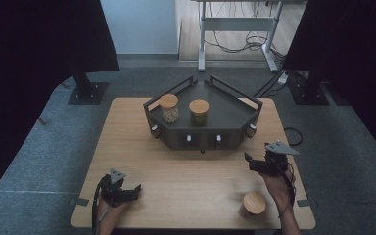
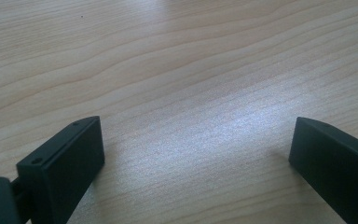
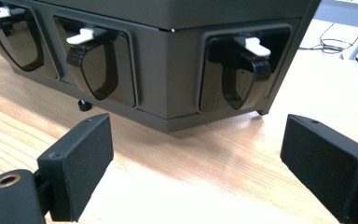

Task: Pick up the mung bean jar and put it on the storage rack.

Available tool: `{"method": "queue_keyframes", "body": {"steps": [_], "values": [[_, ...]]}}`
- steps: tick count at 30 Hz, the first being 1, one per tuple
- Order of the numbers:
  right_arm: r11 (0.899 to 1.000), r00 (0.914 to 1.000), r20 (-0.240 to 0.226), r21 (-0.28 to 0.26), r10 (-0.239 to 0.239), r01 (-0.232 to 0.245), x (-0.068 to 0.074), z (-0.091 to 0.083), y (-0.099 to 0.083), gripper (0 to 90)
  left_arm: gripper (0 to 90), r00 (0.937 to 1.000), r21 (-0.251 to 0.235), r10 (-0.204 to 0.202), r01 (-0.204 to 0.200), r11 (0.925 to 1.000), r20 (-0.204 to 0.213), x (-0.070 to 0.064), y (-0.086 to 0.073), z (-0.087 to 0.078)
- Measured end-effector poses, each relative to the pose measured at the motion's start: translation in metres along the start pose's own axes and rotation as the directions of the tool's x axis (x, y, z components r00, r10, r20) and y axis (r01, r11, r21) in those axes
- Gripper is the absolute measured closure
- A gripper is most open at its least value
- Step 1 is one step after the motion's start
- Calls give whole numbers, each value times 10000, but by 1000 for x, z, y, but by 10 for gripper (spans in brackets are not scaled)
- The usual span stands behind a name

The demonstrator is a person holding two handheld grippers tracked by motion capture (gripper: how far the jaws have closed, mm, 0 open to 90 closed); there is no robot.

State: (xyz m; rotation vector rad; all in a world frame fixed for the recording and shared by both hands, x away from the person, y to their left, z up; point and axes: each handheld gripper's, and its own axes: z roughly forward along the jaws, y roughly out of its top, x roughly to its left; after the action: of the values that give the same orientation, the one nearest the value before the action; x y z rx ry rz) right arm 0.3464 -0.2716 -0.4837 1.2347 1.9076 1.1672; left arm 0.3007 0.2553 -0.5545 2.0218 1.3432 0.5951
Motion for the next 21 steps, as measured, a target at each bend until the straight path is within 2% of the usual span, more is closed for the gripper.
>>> {"method": "queue_keyframes", "body": {"steps": [21], "values": [[9976,9968,394,43,693,-696,-15,-2,-29,86,29,10000,-4,-4,4,10000,-3,0,0,0]]}}
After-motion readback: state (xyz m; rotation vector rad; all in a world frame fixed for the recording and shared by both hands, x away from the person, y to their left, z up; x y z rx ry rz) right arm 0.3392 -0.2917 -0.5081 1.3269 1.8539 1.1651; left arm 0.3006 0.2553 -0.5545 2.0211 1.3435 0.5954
